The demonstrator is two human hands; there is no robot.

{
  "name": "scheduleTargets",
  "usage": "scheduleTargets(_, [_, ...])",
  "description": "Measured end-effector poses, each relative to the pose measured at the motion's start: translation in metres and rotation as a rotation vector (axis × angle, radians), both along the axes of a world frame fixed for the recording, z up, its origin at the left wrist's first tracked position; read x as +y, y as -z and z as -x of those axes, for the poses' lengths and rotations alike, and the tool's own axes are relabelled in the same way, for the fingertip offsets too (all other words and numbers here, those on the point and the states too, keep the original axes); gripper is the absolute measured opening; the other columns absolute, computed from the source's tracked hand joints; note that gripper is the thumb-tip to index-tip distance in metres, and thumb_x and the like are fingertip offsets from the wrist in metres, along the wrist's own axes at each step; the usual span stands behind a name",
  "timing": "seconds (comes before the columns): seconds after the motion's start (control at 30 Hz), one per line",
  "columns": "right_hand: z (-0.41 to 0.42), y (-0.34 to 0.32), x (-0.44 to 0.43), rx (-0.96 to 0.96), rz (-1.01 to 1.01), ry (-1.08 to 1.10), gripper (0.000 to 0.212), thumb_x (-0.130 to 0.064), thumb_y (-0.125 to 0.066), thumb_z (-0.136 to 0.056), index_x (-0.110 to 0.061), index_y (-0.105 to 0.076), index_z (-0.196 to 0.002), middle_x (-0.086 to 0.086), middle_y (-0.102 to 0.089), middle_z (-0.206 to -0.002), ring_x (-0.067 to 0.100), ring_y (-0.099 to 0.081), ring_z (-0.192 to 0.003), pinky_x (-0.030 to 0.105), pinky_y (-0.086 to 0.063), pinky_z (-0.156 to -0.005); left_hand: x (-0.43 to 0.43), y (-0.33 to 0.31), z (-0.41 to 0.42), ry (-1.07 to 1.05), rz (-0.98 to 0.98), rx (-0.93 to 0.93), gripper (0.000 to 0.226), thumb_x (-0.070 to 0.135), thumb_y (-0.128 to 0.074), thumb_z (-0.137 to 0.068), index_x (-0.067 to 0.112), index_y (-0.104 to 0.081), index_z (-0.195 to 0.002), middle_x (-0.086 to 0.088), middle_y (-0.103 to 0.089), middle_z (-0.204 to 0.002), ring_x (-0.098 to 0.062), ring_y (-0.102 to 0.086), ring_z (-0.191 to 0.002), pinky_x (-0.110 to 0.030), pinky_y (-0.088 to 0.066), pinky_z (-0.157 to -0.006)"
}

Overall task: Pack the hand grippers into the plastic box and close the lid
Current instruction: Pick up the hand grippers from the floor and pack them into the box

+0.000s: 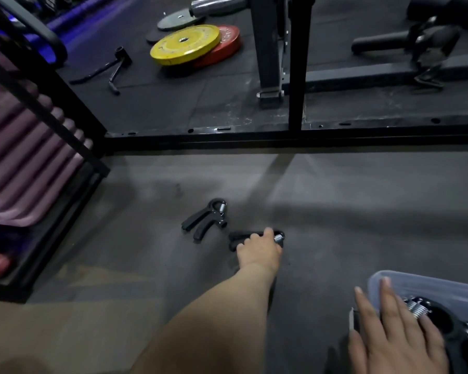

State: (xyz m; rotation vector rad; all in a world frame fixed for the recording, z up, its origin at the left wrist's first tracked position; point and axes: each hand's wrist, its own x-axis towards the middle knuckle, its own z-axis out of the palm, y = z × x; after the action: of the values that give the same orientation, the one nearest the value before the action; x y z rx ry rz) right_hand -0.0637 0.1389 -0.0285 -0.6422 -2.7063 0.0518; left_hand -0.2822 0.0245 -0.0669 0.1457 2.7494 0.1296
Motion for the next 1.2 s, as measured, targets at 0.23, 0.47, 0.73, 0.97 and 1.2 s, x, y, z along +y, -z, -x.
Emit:
scheduleTargets(0.23, [-0.007, -0.015, -0.001, -0.104, 0.188, -0.012, 0.056, -0.042, -0.035, -0.081, -0.024, -0.045, -0.132, 0.016, -0.047, -0.147, 0.032, -0.053, -0.123, 0.056, -0.028, -0.108, -0.002, -0.069, -0.017, -0.123, -0.228, 0.016, 0.023, 0.020, -0.037, -0.095, 0.009, -0.040, -0.115, -0.015, -0.061, -0.118, -0.035, -0.059, -0.111, -0.040, -0.045, -0.089])
scheduleTargets(0.47, [-0.019, -0.054, 0.013, -0.224, 0.358, -0.212, 0.063, -0.048, -0.007, -0.098, -0.019, -0.047, -0.137, 0.017, -0.044, -0.150, 0.027, -0.036, -0.139, 0.054, -0.014, -0.117, -0.005, -0.146, -0.065, -0.238, -0.598, 0.108, 0.042, 0.030, -0.028, -0.104, 0.002, -0.055, -0.118, -0.018, -0.060, -0.118, -0.034, -0.057, -0.111, -0.033, -0.044, -0.089])
scheduleTargets(0.73, [-0.035, -0.131, 0.017, -0.080, 1.073, -0.189, 0.026, -0.040, -0.047, -0.082, -0.032, -0.052, -0.107, -0.007, -0.065, -0.108, 0.011, -0.063, -0.096, 0.036, -0.050, -0.090, 0.035, -0.169, -0.136, -0.368, -0.953, -0.092, 0.041, 0.030, -0.031, -0.098, 0.008, -0.044, -0.065, -0.017, -0.049, -0.056, -0.033, -0.052, -0.044, -0.027, -0.040, -0.044])
scheduleTargets(0.97, [-0.076, -0.137, 0.074, -0.030, 0.948, -0.033, 0.018, -0.023, -0.047, -0.091, -0.026, -0.059, -0.104, 0.000, -0.066, -0.103, 0.022, -0.061, -0.100, 0.032, -0.047, -0.083, 0.080, -0.180, -0.198, -0.129, -1.065, -0.302, 0.047, 0.030, -0.023, -0.102, 0.005, -0.056, -0.081, -0.003, -0.063, -0.060, -0.016, -0.058, -0.050, -0.028, -0.049, -0.052])
scheduleTargets(1.2, [-0.125, -0.105, 0.140, -0.077, 0.834, 0.252, 0.016, -0.025, -0.043, -0.096, -0.021, -0.057, -0.102, 0.007, -0.068, -0.106, 0.031, -0.062, -0.100, 0.033, -0.044, -0.078, 0.077, -0.134, -0.235, 0.640, -0.344, 0.062, 0.036, 0.024, -0.041, -0.091, 0.023, -0.052, -0.126, 0.002, -0.049, -0.139, -0.021, -0.044, -0.128, -0.034, -0.034, -0.105])
